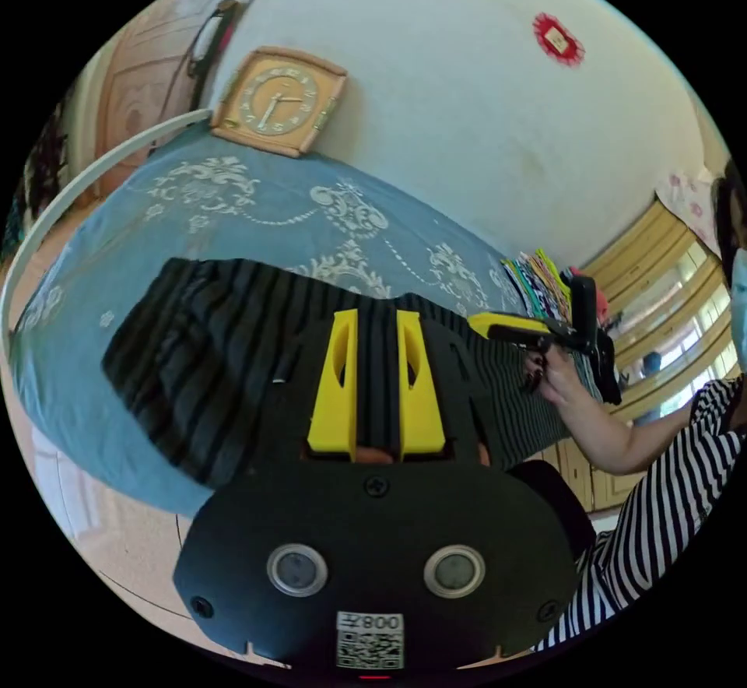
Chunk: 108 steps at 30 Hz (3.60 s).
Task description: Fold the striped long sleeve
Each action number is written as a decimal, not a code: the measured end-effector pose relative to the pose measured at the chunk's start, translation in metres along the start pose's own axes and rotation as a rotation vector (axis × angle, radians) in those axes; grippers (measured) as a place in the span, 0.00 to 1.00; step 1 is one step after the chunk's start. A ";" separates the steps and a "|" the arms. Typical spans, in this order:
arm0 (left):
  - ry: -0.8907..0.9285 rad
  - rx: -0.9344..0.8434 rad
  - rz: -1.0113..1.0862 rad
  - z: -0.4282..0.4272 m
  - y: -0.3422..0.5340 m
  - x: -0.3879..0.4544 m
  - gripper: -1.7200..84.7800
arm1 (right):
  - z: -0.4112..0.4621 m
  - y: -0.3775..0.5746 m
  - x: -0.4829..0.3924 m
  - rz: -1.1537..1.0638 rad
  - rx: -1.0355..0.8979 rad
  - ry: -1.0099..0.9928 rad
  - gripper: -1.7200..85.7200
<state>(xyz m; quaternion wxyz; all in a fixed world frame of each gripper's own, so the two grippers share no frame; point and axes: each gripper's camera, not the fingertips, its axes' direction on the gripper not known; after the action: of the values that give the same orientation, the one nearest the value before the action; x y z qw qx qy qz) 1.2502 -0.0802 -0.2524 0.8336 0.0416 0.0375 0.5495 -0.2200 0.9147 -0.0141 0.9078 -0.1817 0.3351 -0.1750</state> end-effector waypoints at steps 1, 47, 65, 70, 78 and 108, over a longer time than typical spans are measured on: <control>0.035 -0.048 0.051 0.022 -0.016 0.012 0.12 | 0.002 -0.006 0.009 0.007 -0.007 0.015 0.10; -0.007 -0.276 0.429 0.099 -0.041 0.107 0.03 | 0.053 -0.032 0.187 0.178 -0.253 -0.369 0.03; -0.002 -0.258 0.404 0.132 -0.048 0.114 0.03 | 0.046 -0.036 0.201 0.107 -0.347 -0.331 0.02; -0.025 -0.224 0.406 0.149 -0.061 0.119 0.03 | -0.020 -0.009 0.201 0.135 -0.038 -0.217 0.02; -0.105 -0.278 0.353 0.222 -0.089 0.112 0.03 | -0.003 0.027 0.175 0.047 -0.107 -0.176 0.02; 0.011 -0.549 0.539 0.393 -0.033 0.253 0.03 | -0.176 0.377 0.181 0.539 -0.052 0.060 0.02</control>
<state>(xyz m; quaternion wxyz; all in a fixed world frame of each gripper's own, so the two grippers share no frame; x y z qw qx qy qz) 1.4223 0.1287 0.1298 0.6390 -0.1778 -0.1190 0.7389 -0.1351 1.1267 -0.4056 0.9064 -0.1039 0.4024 0.0763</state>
